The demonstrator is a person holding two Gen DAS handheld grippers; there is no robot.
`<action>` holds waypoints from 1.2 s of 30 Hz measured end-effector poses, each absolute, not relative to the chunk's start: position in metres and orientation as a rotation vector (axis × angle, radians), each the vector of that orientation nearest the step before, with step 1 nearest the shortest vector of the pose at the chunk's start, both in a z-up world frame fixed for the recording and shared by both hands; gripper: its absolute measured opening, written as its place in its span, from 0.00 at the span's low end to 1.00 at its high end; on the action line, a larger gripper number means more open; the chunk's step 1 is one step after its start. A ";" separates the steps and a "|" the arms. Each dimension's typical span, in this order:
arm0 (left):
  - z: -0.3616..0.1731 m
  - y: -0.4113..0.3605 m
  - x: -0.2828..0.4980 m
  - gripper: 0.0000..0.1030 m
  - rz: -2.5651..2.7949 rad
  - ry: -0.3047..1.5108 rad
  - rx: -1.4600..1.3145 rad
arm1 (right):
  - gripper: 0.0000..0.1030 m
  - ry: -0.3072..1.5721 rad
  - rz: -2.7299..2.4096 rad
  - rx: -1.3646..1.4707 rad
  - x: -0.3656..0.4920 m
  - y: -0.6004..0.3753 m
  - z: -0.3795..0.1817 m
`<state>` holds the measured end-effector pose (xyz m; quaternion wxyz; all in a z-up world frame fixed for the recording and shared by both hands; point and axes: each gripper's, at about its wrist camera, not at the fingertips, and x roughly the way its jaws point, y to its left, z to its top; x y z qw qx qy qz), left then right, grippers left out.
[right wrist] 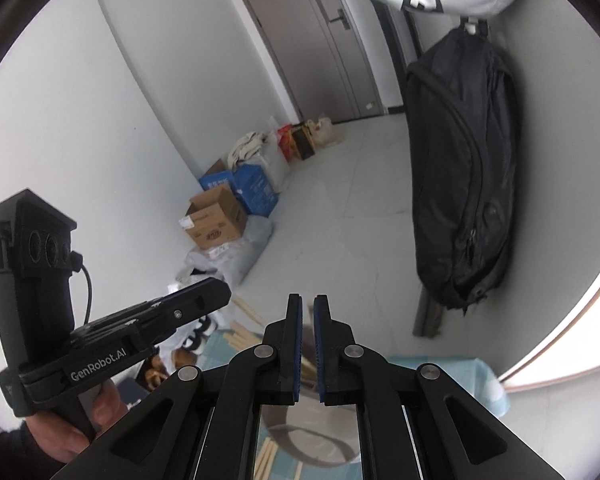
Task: Organize utensils
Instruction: 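Lower the chopsticks into the holder and open both grippers, then withdraw both grippers from the holder back toward the loose chopsticks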
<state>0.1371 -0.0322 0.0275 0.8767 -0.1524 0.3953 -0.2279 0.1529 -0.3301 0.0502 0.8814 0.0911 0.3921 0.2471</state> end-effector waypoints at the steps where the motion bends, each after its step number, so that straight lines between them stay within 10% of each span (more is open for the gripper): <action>1: 0.027 -0.031 0.138 0.05 -0.482 0.844 -0.330 | 0.06 0.818 0.517 0.188 0.150 -0.330 0.050; 6: 0.039 -0.015 0.124 0.11 -0.428 0.802 -0.364 | 0.10 0.775 0.492 0.199 0.133 -0.340 0.060; 12: 0.056 -0.006 0.100 0.46 -0.366 0.731 -0.376 | 0.34 0.730 0.463 0.249 0.111 -0.352 0.075; 36: 0.074 0.008 0.020 0.76 -0.262 0.632 -0.313 | 0.78 0.624 0.455 0.223 0.008 -0.331 0.089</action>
